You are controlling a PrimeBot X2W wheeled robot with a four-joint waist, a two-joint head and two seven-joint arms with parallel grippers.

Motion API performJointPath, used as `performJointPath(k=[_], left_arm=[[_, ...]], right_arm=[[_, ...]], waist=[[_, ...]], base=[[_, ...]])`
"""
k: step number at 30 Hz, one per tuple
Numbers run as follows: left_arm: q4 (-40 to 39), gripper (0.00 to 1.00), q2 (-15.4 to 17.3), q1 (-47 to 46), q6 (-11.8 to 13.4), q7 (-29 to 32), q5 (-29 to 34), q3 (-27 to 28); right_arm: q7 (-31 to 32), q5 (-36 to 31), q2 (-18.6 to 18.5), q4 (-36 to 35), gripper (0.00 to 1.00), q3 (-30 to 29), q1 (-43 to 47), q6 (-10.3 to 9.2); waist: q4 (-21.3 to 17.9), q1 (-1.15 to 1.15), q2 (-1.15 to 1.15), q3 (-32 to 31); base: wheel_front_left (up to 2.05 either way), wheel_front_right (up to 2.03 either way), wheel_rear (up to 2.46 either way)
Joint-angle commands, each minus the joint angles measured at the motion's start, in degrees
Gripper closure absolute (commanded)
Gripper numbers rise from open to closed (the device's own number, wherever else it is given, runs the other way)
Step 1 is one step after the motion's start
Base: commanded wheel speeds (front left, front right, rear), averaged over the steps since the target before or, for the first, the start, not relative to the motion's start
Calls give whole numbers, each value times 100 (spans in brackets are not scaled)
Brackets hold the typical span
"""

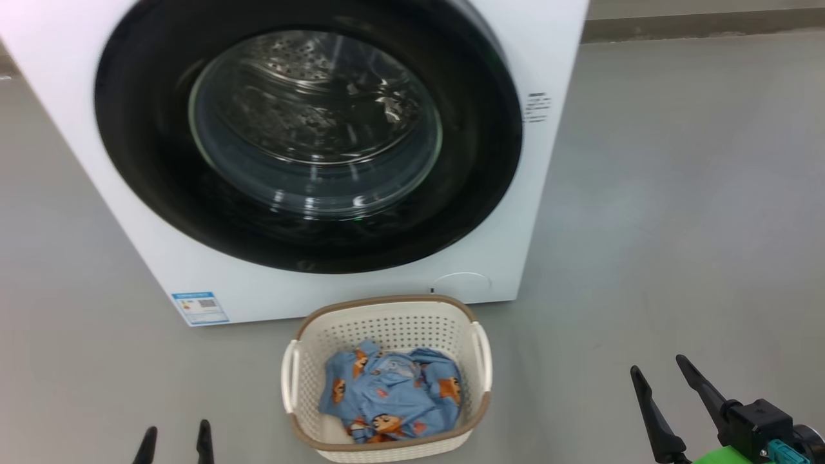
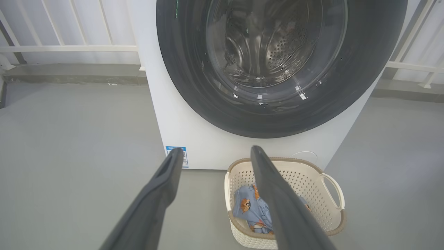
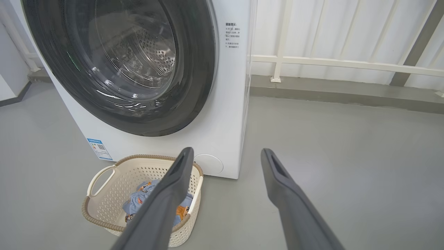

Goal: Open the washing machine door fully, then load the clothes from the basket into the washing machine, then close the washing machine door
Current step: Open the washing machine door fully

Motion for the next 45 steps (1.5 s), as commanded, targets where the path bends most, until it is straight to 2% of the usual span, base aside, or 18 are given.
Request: performJointPath(k=[1, 10, 23, 24, 25, 26, 34, 36, 39, 45], left_arm=[[-209, 0, 56, -155, 45, -78, -54, 227], [-251, 0, 56, -132, 90, -78, -112, 222], [-244, 0, 56, -99, 120, -78, -182, 212], [-243, 0, 56, -98, 121, -78, -190, 211], [-241, 0, 56, -97, 122, -78, -196, 210], [-238, 0, 56, -96, 122, -78, -202, 210], [-250, 0, 56, -85, 138, -78, -222, 189], [-256, 0, 56, -83, 141, -78, -201, 178], [-267, 0, 56, -88, 156, -78, -184, 146], [-298, 0, 56, -94, 149, -78, -191, 82]], right_arm=[[-70, -51, -75, -146, 0, 141, -56, 9], [-70, -46, -70, -147, 0, 160, -62, 9], [-70, -39, -64, -193, 0, 158, -77, 9], [-70, -24, -61, -189, 26, 158, -77, 9], [-70, -5, -58, -183, 72, 157, -78, 9], [-70, 11, -56, -188, 100, 151, -81, 9], [-70, 230, -49, -280, 100, 197, -63, 9], [-70, 457, 49, -301, 100, 152, -57, 9], [-70, 1252, 254, -262, 100, -12, -82, 9], [-70, 3121, 364, -94, 100, -329, -266, 9]], waist=[[3, 0, 0, 4], [1, 0, 0, 15], [-18, 0, 0, 10], [-20, 0, 0, 9], [-22, 0, 0, 8], [-24, 0, 0, 8], [-35, 0, 0, 13], [-37, 0, 0, 18], [-20, 0, 0, 30], [71, 0, 0, 57]], base=[[97, 97, -194], [58, 58, -116], [2, 2, -5], [0, 0, 0], [0, 0, 0], [0, 0, 0], [0, 0, 0], [0, 0, 0], [0, 0, 0], [0, 0, 0]])
